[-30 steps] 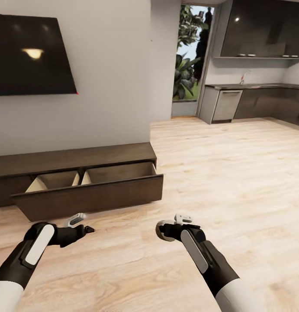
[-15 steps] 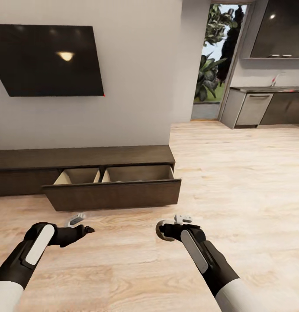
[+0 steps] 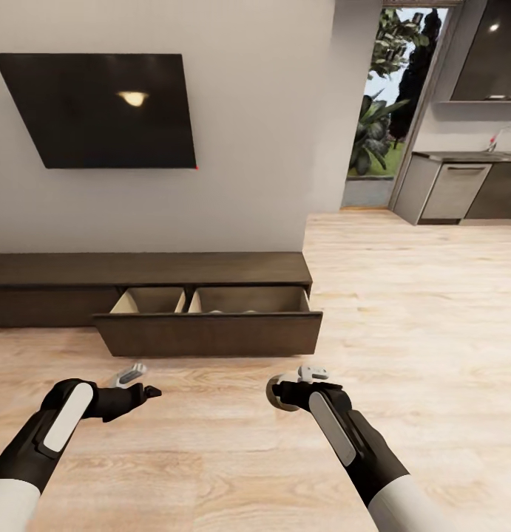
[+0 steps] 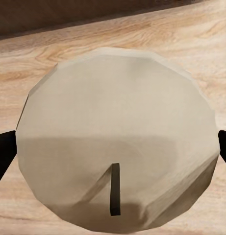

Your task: Place each of the two pumpkins and all three candles from the living room inside a cabinet in the living room (use any cabinet), then make sure every cabinet is closed, and position the cauldron so it is next to a table in the living room.

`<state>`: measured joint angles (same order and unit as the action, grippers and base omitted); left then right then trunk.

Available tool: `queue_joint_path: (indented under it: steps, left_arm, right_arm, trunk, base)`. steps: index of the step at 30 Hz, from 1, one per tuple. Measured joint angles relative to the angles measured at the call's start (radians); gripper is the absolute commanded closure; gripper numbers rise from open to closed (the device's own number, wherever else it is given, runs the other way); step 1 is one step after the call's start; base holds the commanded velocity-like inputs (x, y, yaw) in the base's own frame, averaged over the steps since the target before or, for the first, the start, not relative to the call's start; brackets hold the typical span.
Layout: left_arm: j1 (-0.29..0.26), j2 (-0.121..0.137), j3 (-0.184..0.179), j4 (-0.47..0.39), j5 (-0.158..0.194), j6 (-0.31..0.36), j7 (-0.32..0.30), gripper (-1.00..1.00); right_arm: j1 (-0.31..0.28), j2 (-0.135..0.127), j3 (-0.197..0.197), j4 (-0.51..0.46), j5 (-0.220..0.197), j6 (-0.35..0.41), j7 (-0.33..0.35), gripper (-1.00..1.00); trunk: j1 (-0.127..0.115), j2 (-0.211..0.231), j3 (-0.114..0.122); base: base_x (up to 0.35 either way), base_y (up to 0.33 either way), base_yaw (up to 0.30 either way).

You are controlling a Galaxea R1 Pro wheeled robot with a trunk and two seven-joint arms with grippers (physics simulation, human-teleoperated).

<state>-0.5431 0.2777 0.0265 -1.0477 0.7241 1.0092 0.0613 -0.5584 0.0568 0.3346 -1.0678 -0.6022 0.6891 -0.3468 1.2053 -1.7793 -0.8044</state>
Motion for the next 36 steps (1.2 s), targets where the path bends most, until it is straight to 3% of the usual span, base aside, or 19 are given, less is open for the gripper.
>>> queue_joint_path:
  steps: [8, 13, 32, 34, 36]
  left_arm:
    - [0.000, 0.001, 0.000, 0.000, 0.000, 0.000, 0.000, -1.00]
    - [0.000, 0.001, 0.000, 0.000, 0.000, 0.000, -0.001, -1.00]
    - [0.000, 0.002, -0.001, -0.001, 0.002, 0.007, -0.004, -1.00]
    - [0.000, 0.004, -0.001, -0.006, 0.004, 0.018, -0.007, -1.00]
    - [0.000, 0.006, -0.001, -0.027, 0.007, 0.031, -0.015, -1.00]
  right_arm:
    - [0.000, 0.000, 0.000, 0.000, 0.000, -0.002, 0.002, 1.00]
    - [0.000, 0.000, 0.001, 0.001, -0.002, -0.050, 0.003, 1.00]
    - [0.000, 0.001, 0.020, -0.001, -0.007, -0.048, -0.001, 1.00]
    - [-0.001, 0.006, 0.020, -0.001, -0.015, -0.037, 0.000, 1.00]
    - [-0.003, 0.030, 0.017, -0.008, -0.028, 0.020, 0.001, 1.00]
  trunk:
    - [-0.031, 0.056, 0.032]
    - [-0.050, 0.091, 0.048]
    - [-0.123, 0.224, 0.108]
    - [-0.130, 0.238, 0.114]
    - [-0.138, 0.252, 0.120]
  base:
    - [0.000, 0.000, -0.123]
    - [0.000, 0.000, -0.010]
    - [0.000, 0.000, 0.000]
    - [0.000, 0.000, 0.000]
    - [0.000, 0.000, 0.000]
